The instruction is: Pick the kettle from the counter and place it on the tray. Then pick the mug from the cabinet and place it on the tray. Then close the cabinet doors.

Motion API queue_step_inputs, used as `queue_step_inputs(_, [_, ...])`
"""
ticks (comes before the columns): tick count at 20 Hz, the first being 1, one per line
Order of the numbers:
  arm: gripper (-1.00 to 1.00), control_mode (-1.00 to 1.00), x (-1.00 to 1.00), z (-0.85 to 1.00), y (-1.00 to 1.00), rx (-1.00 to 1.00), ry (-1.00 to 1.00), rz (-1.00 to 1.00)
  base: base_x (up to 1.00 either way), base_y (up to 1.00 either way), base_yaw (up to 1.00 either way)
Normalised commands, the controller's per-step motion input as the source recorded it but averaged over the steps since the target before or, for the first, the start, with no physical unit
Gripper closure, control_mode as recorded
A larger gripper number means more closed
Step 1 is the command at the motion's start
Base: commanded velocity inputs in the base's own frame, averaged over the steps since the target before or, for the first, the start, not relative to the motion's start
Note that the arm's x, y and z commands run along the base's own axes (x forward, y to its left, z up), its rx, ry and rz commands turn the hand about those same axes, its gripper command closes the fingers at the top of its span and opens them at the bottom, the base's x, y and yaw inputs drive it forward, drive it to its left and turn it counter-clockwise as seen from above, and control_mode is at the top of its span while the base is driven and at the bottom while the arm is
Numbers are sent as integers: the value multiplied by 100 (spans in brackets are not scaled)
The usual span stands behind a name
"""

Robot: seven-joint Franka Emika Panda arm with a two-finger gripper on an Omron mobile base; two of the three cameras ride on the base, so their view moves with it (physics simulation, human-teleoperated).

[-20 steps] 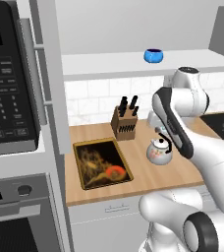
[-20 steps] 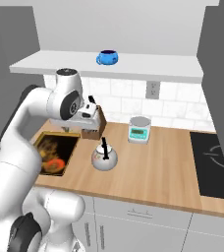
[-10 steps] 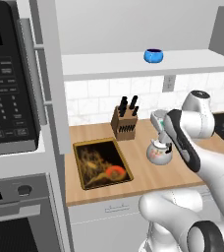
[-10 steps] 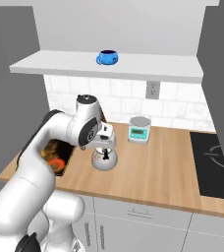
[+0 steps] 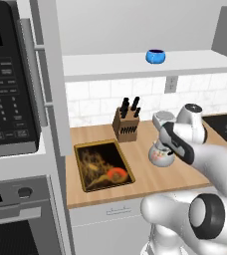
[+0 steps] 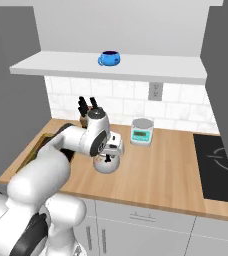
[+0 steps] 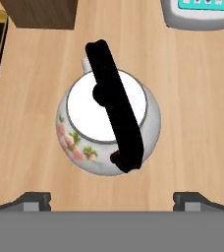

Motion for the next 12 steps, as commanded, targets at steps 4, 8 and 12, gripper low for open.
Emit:
queue_step_inputs(4, [-100,-100,52,-4,-18,0,0,0,0,0,0])
queue_step_inputs(8, [-100,-100,39,-7,-3,0,0,0,0,0,0])
queue_step_inputs(12, [-100,-100,22,-14,0,0,0,0,0,0,0])
